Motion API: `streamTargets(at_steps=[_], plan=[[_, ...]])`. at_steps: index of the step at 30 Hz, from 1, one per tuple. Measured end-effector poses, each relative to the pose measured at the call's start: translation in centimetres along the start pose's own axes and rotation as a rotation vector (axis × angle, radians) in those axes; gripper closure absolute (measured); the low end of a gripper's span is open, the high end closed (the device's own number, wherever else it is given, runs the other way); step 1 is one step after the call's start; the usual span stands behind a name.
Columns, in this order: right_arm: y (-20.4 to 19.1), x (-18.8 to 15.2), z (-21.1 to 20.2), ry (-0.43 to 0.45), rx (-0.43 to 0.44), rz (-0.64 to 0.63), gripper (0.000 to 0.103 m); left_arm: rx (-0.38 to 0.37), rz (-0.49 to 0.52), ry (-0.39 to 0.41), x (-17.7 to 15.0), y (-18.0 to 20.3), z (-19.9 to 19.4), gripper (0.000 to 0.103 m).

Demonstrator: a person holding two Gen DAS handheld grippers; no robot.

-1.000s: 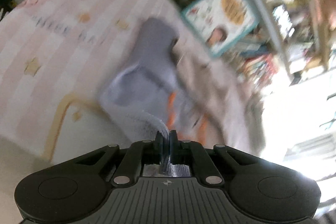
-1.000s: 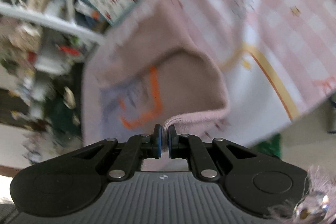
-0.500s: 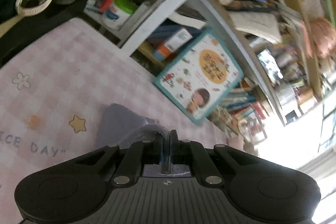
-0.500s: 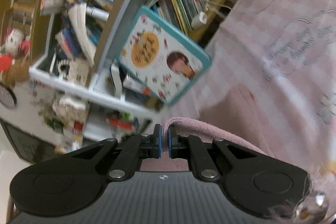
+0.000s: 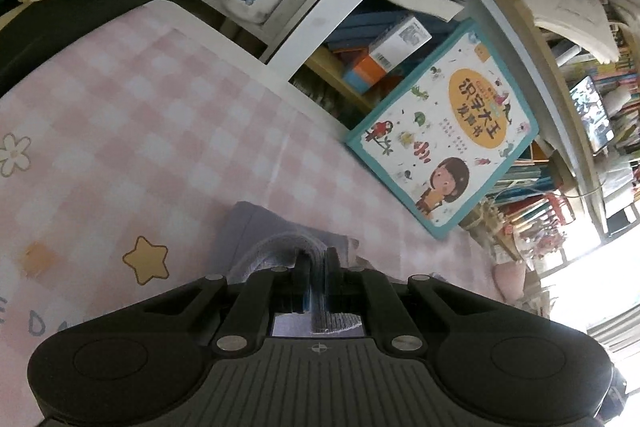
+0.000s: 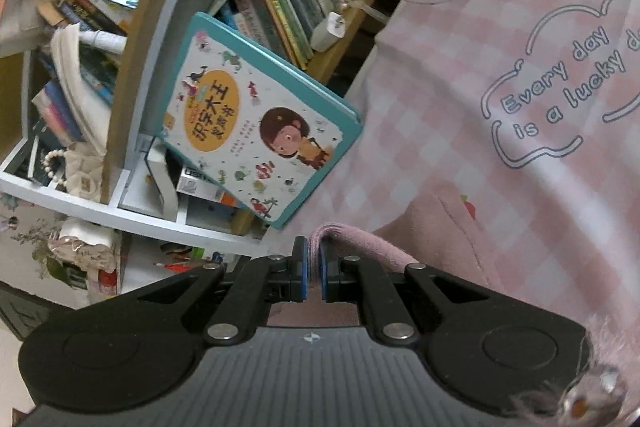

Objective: Fold clothes
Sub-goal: 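Lift the hem with both tools and fold it toward the collar, then lower the hem onto the collar and open both tools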

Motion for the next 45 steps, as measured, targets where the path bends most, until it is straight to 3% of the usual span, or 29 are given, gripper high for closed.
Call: streamTargets(at_steps=[5,8,9,10,14,19,22,25,28,30,32,33,34,38,43,45], plan=[[1.1,0.4,0.5,-0.003,-0.025,0.017,0.096,0.004,-0.002,-0.009,0.2,-0.3,0.5,0.090],[1.9,1.0,0.1,0.041,-0.070,0.034,0.089,0.014,-0.015,0.005,0.7,-0.5,0.0,0.065],[2.2,1.3,-0.1,0.059,-0.088,0.037,0.080,0.018,-0.016,0.019,0.9,-0.6,-0.4,0.051],[2.5,1.6,-0.4,0.076,-0.106,0.036,0.071,0.030,-0.002,0.064,1.3,-0.6,-1.3,0.046],[2.2,1.4,-0.4,0.052,-0.216,-0.125,0.071,0.116,0.154,0.177,1.2,-0.2,-3.4,0.046],[1.0,-0.7,1.9,-0.025,-0.436,-0.485,0.070,0.292,0.403,0.123,-0.2,0.4,-1.0,0.047],[0.3,-1.7,3.9,-0.053,-0.492,-0.630,0.070,0.309,0.439,0.091,-0.3,0.4,0.9,0.047],[0.4,-1.7,5.8,-0.048,-0.564,-0.705,0.068,0.315,0.406,0.079,0.4,0.0,2.3,0.047],[1.3,-1.6,7.2,-0.072,-0.618,-0.717,0.069,0.324,0.392,0.053,0.6,-0.6,3.3,0.046],[1.8,-1.6,7.8,-0.103,-0.612,-0.698,0.080,0.307,0.390,0.037,0.5,-0.6,3.8,0.050],[1.5,-1.6,7.8,-0.098,-0.606,-0.714,0.096,0.273,0.392,0.021,0.3,-0.5,4.2,0.087],[1.2,-1.5,7.3,-0.081,-0.596,-0.719,0.097,0.289,0.406,0.035,0.3,-0.2,3.8,0.099],[0.7,-1.4,6.7,-0.054,-0.580,-0.712,0.097,0.308,0.421,0.050,0.3,0.1,3.4,0.099],[-0.5,-1.1,3.4,0.063,-0.536,-0.684,0.097,0.247,0.422,0.136,0.3,1.9,1.0,0.099],[2.8,-0.6,6.3,-0.024,-0.648,-0.685,0.096,0.345,0.433,0.047,0.2,0.1,4.0,0.099],[3.7,-0.5,7.5,-0.044,-0.642,-0.680,0.096,0.381,0.420,0.009,0.1,-0.9,5.1,0.095]])
Point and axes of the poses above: each gripper's, at about its wrist camera, not at the fingertips, and z roughly the way its jaws point, y to its right, x to its top, the point moved 9 cm from there along z, roughly the way its jaws point, and after that the axes turned 9 degrees about -y, right-handed, at the moved point
